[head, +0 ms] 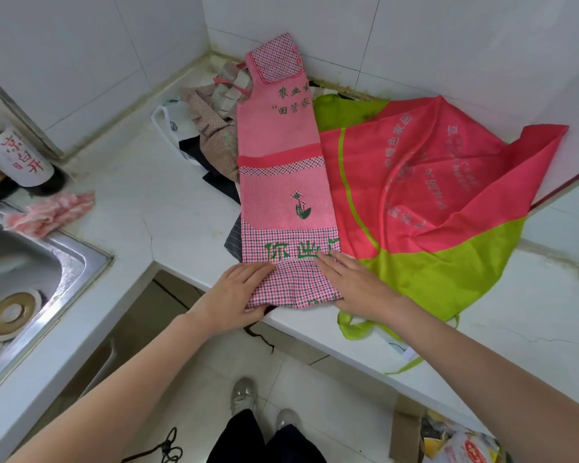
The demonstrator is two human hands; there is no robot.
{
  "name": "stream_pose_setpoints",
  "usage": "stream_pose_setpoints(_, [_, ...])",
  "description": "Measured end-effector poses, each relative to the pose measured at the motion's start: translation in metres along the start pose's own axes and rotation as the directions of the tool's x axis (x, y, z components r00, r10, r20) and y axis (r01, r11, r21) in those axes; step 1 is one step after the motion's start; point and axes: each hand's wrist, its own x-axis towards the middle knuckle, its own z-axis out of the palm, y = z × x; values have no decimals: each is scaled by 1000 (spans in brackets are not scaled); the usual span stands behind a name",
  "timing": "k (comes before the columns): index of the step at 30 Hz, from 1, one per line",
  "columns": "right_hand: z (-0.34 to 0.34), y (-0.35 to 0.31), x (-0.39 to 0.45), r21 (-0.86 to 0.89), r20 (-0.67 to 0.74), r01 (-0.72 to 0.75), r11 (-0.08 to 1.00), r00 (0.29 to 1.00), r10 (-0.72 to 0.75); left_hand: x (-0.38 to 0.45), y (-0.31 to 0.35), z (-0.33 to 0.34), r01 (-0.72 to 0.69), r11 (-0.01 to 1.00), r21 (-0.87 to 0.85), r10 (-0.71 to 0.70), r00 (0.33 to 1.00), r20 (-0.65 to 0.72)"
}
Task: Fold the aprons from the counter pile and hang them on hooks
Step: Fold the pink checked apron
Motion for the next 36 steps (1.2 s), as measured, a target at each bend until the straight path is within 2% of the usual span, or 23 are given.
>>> stream_pose_setpoints(3, [-5,8,1,283,-36,-4,959,999,15,-1,3,-10,49,992,-118,-49,999,-1])
stream_pose_setpoints(6, [-24,16,8,499,-59,-89,862,989,136,3,6,-27,252,915,-315,-235,968,91])
stream_pose_setpoints(8, [-38,21,12,600,0,-124,790,988,156,9,3,-32,377,815,-440,-392,918,61])
stream_pose_setpoints(10, [-46,21,15,773,101,-186,607,980,172,12,1,-36,480,704,-523,-511,854,96])
stream_pose_setpoints(12, [-44,20,18,872,175,-260,414,957,233,13,3,-35,550,599,-581,-570,803,172])
stream_pose_setpoints(14, [-33,14,21,899,176,-294,323,921,349,15,8,-35,580,521,-626,-628,757,179])
stream_pose_setpoints(15, [-27,10,23,886,143,-303,350,899,415,17,10,-33,594,516,-617,-657,737,160])
stream_pose_setpoints(16, [-22,7,26,850,87,-311,425,879,470,19,11,-30,615,533,-581,-680,720,139])
stream_pose_setpoints(19, [-16,-5,32,705,-85,-327,630,842,532,26,9,-23,686,565,-459,-744,664,76])
stream_pose_setpoints(22, [-15,-12,40,589,-127,-423,689,793,596,29,10,-26,740,561,-371,-788,615,36])
stream_pose_setpoints(24, [-15,-11,46,565,-104,-465,682,779,618,28,14,-34,759,586,-283,-807,581,-109])
stream_pose_setpoints(25, [-15,-10,48,557,-93,-477,680,777,622,27,16,-37,738,638,-218,-768,594,-239])
stream_pose_setpoints(26, [-14,-9,50,553,-81,-488,676,776,626,27,16,-38,671,731,-123,-665,660,-349])
stream_pose_setpoints(28, [-13,-7,51,540,-57,-506,673,775,629,30,18,-32,416,902,113,-341,849,-404])
stream_pose_setpoints(29, [-13,-8,52,539,-47,-516,666,771,635,33,19,-26,281,938,202,-205,921,-330])
stream_pose_setpoints(30, [-13,-9,52,541,-38,-526,656,764,644,36,21,-20,196,947,255,-147,969,-199])
stream_pose_setpoints(31, [-14,-10,51,544,-36,-530,650,759,650,39,23,-17,180,941,287,-173,984,-49])
stream_pose_setpoints(33, [-18,-10,47,529,-58,-516,674,770,636,43,26,-13,160,902,401,-233,962,140])
stream_pose_setpoints(35, [-26,-15,35,366,-227,-461,808,798,559,44,20,-11,172,900,401,-276,936,217])
stream_pose_setpoints(36, [-27,-18,30,244,-342,-398,885,818,462,43,19,-13,161,912,377,-255,943,212])
